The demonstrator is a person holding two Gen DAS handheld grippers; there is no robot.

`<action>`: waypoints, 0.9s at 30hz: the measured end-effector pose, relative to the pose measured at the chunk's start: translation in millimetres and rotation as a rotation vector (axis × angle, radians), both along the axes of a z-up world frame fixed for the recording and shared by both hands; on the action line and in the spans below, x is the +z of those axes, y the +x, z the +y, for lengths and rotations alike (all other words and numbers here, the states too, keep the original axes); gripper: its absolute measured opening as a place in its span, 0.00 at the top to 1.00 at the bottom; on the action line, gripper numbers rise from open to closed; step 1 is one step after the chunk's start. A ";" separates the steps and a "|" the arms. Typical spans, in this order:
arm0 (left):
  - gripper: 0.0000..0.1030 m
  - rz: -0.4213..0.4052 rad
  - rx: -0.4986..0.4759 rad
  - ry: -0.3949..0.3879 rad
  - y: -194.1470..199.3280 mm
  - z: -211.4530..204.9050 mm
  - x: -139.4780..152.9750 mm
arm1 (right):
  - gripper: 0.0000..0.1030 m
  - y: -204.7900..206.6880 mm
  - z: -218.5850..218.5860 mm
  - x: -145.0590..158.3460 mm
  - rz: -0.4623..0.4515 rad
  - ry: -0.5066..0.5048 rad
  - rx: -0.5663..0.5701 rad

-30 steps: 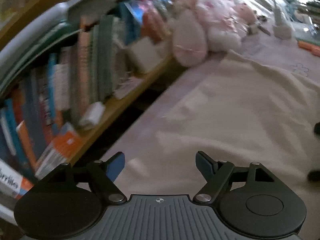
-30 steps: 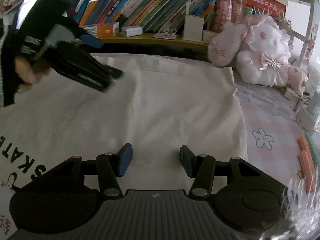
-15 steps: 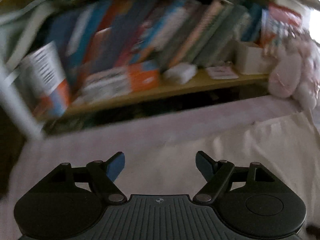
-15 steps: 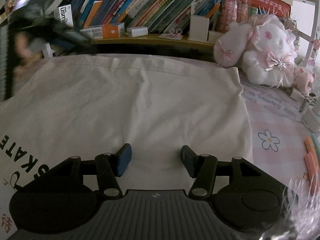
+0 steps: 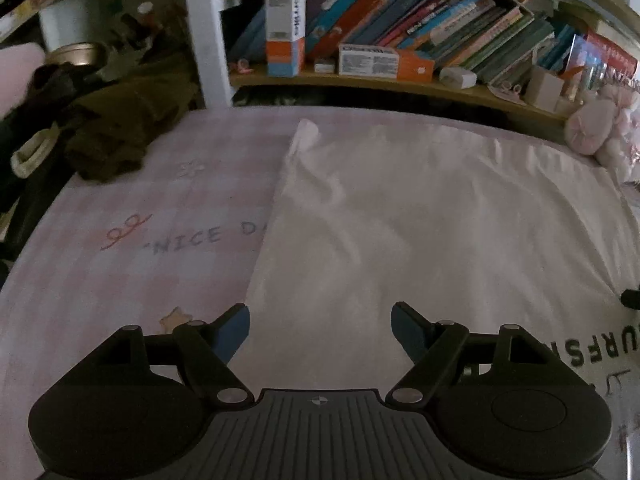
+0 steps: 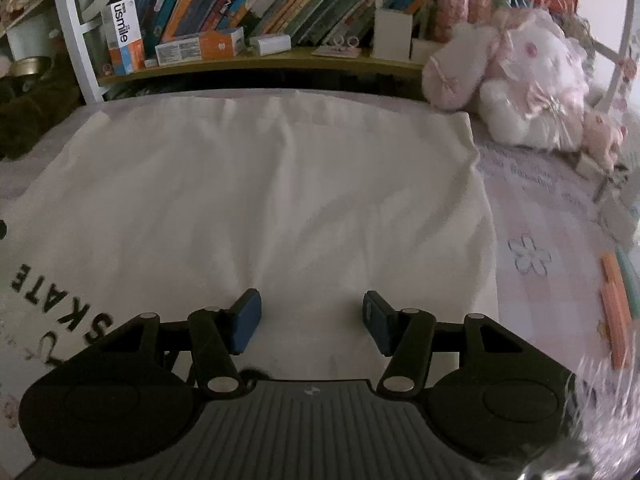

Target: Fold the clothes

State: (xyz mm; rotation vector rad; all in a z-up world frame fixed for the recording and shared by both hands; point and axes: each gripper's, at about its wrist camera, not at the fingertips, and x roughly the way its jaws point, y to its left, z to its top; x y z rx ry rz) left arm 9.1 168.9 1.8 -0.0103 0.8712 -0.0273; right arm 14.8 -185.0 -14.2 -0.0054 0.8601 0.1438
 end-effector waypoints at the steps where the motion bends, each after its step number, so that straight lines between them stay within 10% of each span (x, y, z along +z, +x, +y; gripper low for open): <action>1: 0.22 -0.005 0.001 -0.007 -4.1 0.7 1.9 | 0.47 -4.5 -2.6 2.0 0.010 0.002 -0.008; 8: 0.22 0.050 0.050 -0.124 -31.8 30.2 3.5 | 0.46 -62.7 -56.4 19.5 0.053 0.092 -0.177; 15: 0.23 0.150 0.236 -0.459 -46.0 76.1 -18.5 | 0.46 -110.2 -104.2 20.4 0.162 0.318 -0.436; 21: 0.26 0.196 0.388 -0.895 -53.6 99.8 -45.7 | 0.52 -132.1 -119.5 9.0 0.210 0.555 -0.611; 27: 0.31 0.196 0.463 -0.980 -59.4 99.6 -54.3 | 0.59 -137.8 -135.5 -2.1 0.202 0.716 -0.732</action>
